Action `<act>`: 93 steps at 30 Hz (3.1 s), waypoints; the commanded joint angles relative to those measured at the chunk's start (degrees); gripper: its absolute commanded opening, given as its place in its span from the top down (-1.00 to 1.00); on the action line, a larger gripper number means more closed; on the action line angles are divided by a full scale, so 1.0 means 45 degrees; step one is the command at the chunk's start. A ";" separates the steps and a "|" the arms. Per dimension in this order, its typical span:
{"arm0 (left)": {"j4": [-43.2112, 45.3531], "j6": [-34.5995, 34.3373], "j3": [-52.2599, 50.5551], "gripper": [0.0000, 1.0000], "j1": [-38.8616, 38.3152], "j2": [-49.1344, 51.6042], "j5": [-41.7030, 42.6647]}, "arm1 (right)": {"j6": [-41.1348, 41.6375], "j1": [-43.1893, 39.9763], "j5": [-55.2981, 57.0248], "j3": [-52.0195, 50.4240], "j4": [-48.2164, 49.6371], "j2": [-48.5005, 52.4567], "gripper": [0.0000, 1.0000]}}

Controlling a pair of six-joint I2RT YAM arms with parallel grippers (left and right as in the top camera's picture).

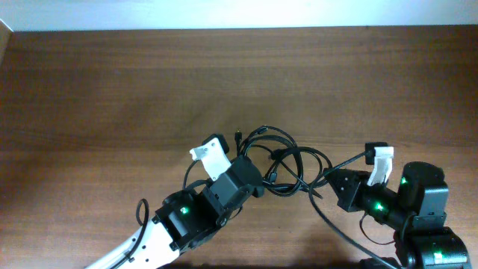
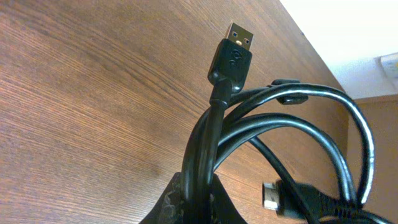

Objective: Untangle cables

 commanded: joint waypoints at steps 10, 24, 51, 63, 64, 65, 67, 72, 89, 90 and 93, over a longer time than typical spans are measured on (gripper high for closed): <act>-0.0063 0.1535 0.0257 1.00 0.0189 -0.0238 -0.1569 | 0.1015 -0.0053 0.2307 -0.0034 -0.0427 -0.0058 -0.56; 0.2195 0.8242 0.0257 1.00 0.0189 -0.0238 0.0282 | -0.1205 -0.0053 0.1569 -0.0034 -0.0583 -0.0058 -0.79; 0.3721 1.0486 0.0257 1.00 0.0189 -0.0238 0.3026 | -0.2438 -0.0053 0.1685 -0.0034 -0.0865 -0.0058 -0.08; 0.4002 1.0545 0.0257 1.00 0.0189 -0.0238 0.3798 | -0.2390 -0.0053 0.1685 -0.0034 -0.0787 -0.0058 -0.07; 0.4002 1.0545 0.0257 1.00 0.0189 -0.0238 0.3798 | -0.2390 -0.0053 0.1685 -0.0039 -0.0777 -0.0058 -0.07; 0.4002 1.0545 0.0257 1.00 0.0189 -0.0238 0.3895 | -0.2390 -0.0053 0.1690 -0.0034 -0.0782 -0.0058 0.00; 0.4138 1.0540 0.0257 1.00 0.0189 -0.0238 0.3993 | -0.2395 -0.0053 0.1690 -0.0034 -0.0777 -0.0058 0.30; 0.4197 1.0535 0.0257 1.00 0.0189 -0.0238 0.4031 | -0.2390 -0.0053 0.1690 -0.0039 -0.0753 -0.0058 0.39; 0.3750 0.8170 0.0257 1.00 0.0189 -0.0238 0.2215 | -0.0981 -0.0053 0.2375 -0.0034 -0.0714 -0.0058 0.92; 0.3526 0.7859 0.0257 1.00 0.0189 -0.0238 0.1909 | -0.0937 -0.0053 0.2365 -0.0034 -0.0704 -0.0058 0.92; 0.2846 0.7650 0.0257 1.00 0.0189 -0.0238 0.0962 | -0.0272 -0.0053 0.2696 -0.0034 -0.0709 -0.0063 0.92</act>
